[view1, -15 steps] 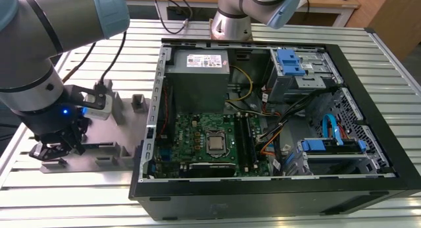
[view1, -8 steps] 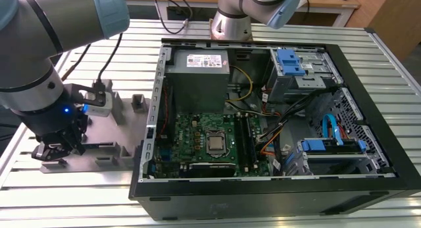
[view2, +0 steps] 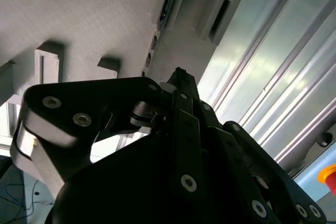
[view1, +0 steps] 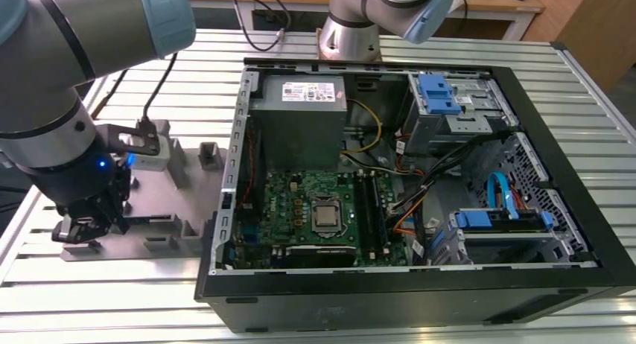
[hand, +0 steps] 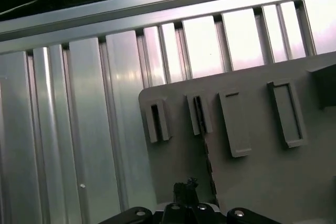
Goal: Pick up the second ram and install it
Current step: 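Pick up the second ram and move it above second insertion slot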
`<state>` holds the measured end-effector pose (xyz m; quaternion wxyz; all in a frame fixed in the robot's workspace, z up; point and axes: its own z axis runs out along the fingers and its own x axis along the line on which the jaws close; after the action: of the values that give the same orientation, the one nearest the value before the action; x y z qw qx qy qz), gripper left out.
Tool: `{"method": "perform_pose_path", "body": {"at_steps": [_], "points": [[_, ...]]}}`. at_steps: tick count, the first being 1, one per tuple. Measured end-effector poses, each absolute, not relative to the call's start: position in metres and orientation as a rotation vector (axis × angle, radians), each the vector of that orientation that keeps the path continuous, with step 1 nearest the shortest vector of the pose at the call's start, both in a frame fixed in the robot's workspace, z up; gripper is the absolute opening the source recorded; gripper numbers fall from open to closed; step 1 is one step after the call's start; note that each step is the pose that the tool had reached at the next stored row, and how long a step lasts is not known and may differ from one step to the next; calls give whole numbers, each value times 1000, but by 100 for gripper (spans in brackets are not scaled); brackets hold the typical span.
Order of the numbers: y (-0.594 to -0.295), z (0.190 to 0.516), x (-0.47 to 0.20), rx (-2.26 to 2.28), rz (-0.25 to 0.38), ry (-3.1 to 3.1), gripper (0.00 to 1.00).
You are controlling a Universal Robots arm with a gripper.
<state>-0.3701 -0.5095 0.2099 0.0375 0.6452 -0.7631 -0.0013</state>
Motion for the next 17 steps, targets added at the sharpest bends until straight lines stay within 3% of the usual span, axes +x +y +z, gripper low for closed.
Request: {"method": "perform_pose_path", "body": {"at_steps": [6, 12, 17], "points": [[-509, 210, -370, 2070, -7, -2268, 7], [-509, 210, -370, 2137, -115, -2290, 7], [-509, 209, -370, 2218, -133, -2222, 7]]}}
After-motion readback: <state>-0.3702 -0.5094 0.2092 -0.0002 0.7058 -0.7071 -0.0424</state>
